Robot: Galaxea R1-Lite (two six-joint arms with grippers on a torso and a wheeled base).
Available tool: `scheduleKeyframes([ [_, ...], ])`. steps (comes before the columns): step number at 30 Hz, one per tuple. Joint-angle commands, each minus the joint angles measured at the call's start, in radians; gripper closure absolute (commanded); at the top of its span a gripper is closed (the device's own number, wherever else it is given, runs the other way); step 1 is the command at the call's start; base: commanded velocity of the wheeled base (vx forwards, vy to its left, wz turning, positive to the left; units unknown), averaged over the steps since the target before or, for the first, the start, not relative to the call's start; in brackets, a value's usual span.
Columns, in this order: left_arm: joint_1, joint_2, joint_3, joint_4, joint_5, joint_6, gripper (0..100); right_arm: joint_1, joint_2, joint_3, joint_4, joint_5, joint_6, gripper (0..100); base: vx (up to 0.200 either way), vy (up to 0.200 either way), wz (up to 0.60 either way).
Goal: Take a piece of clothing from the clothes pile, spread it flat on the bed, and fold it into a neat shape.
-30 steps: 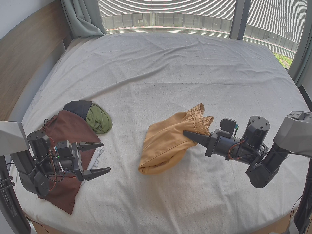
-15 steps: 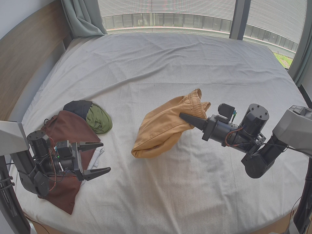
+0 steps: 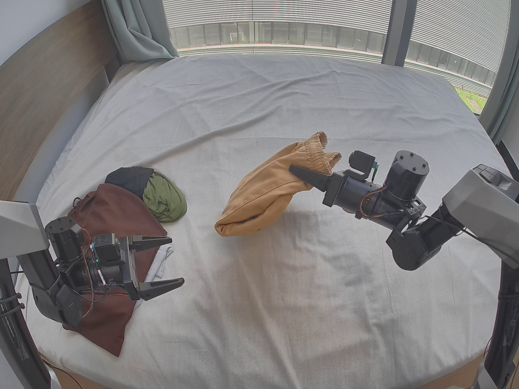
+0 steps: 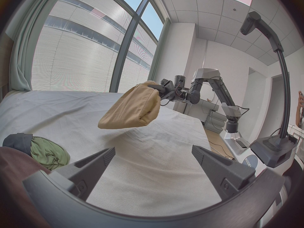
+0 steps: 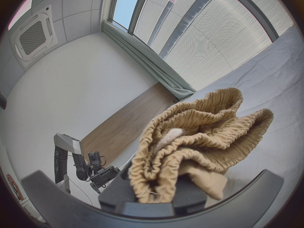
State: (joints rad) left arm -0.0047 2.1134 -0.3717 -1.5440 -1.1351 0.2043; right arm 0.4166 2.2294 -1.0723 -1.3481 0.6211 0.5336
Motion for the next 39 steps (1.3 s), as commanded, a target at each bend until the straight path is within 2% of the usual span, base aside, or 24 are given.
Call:
scheduleKeyframes([
  [1, 0.000, 0.000, -0.001, -0.001, 0.000, 0.001, 0, -0.004, 0.092, -0.136, 0.066, 0.000, 0.000, 100, 0.000, 0.000, 0.00],
  [6, 0.000, 0.000, -0.001, -0.001, 0.000, 0.000, 0, -0.004, 0.127, -0.198, 0.101, 0.000, 0.003, 100, 0.000, 0.000, 0.00],
  [27, 0.000, 0.002, 0.002, -0.001, 0.001, 0.001, 0, -0.033, 0.182, -0.192, 0.090, -0.001, 0.003, 100, 0.000, 0.000, 0.00],
  [39, 0.000, 0.005, 0.002, 0.001, 0.001, 0.001, 0, -0.039, 0.182, -0.374, 0.176, 0.005, 0.025, 100, 0.000, 0.000, 0.00],
])
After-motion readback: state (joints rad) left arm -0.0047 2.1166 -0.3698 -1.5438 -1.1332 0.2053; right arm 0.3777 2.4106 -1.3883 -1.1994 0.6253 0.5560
